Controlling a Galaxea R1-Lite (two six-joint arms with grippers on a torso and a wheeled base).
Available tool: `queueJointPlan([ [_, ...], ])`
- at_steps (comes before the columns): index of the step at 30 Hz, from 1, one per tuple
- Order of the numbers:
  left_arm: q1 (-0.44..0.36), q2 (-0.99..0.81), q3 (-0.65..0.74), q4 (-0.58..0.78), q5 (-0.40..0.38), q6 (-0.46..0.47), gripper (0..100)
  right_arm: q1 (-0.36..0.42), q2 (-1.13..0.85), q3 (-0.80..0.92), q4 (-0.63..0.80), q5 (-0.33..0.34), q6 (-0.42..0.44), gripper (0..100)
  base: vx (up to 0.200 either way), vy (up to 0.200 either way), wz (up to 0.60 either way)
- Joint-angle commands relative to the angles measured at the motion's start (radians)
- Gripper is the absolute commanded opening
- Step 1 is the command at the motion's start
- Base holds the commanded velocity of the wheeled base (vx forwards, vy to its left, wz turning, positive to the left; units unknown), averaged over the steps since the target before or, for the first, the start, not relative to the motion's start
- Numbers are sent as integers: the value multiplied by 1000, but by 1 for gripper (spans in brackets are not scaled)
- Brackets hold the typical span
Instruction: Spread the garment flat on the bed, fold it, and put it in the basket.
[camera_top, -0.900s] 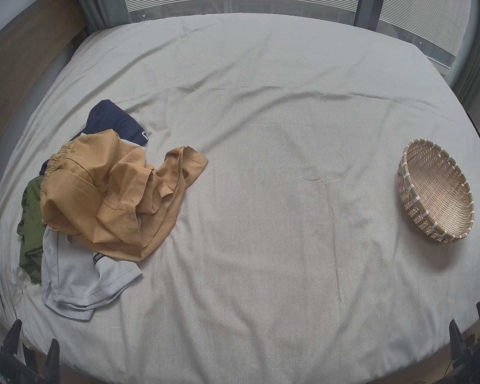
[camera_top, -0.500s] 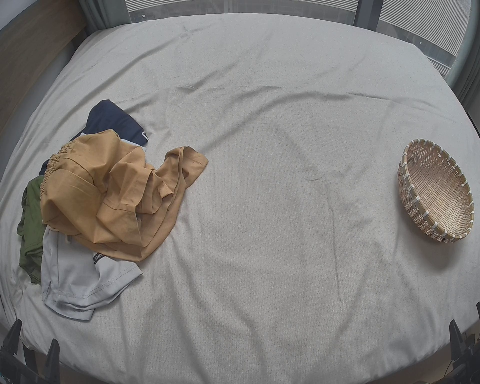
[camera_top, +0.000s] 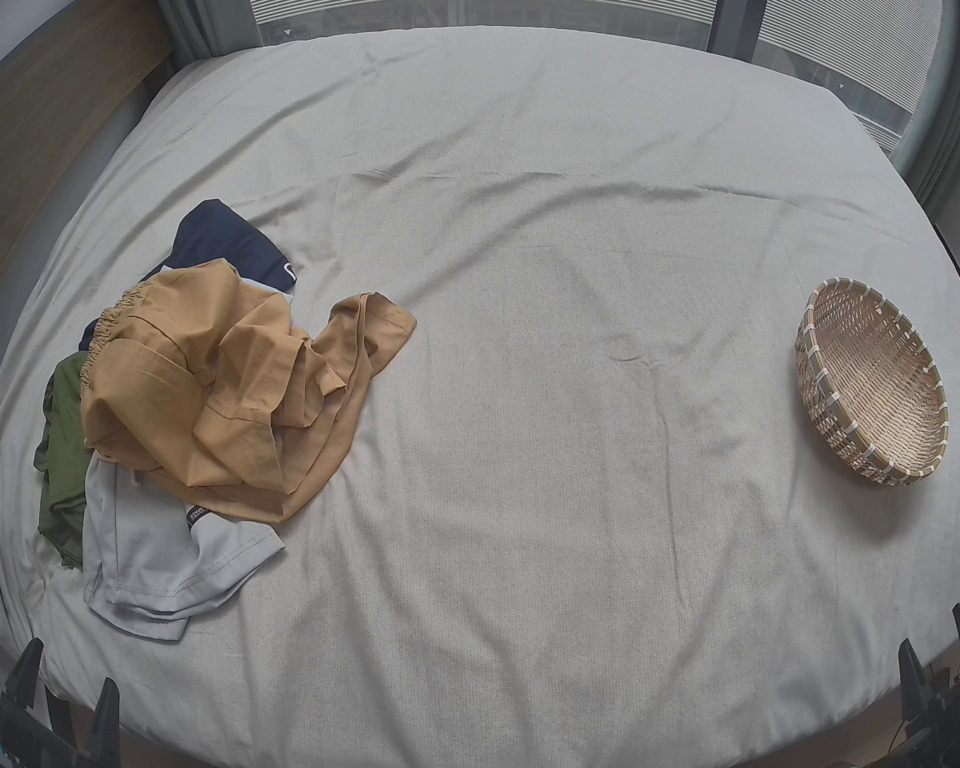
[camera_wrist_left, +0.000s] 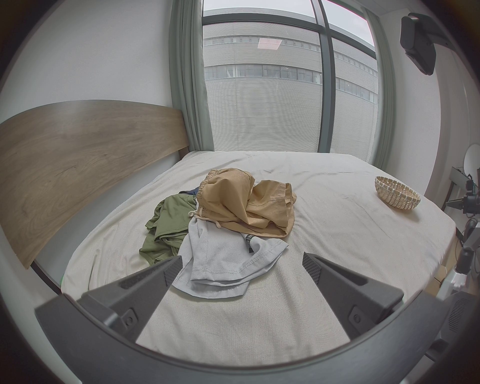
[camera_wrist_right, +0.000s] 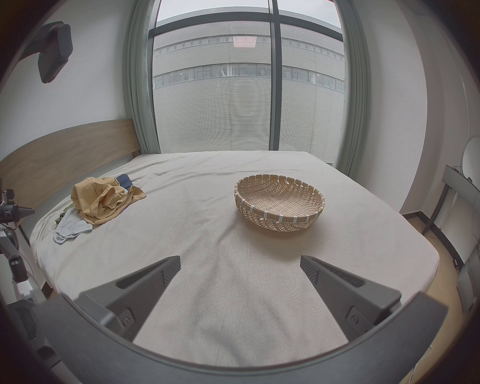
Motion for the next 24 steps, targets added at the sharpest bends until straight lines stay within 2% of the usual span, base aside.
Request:
queueJointPlan([
  [1, 0, -18, 18, 0, -1, 0, 100, 1, -16, 18, -1, 0, 0, 100, 0, 0, 0],
  [12, 2, -18, 7, -26, 4, 11, 100, 0, -16, 18, -1, 0, 0, 100, 0, 0, 0],
  [13, 5, -7, -47, -51, 7, 12, 100, 0, -16, 18, -1, 0, 0, 100, 0, 0, 0],
  [15, -3, 119, -249, -80, 9, 3, 100, 1, -16, 18, 1, 0, 0, 100, 0, 0, 0],
  [18, -13, 235, -378, -82, 19, -43, 100, 0, -16, 18, -1, 0, 0, 100, 0, 0, 0],
  [21, -36, 269, -418, -82, 32, -115, 100, 1, -16, 18, -1, 0, 3, 100, 0, 0, 0],
  [24, -69, 327, -493, -86, 38, -236, 100, 1, -16, 18, -1, 0, 3, 100, 0, 0, 0],
])
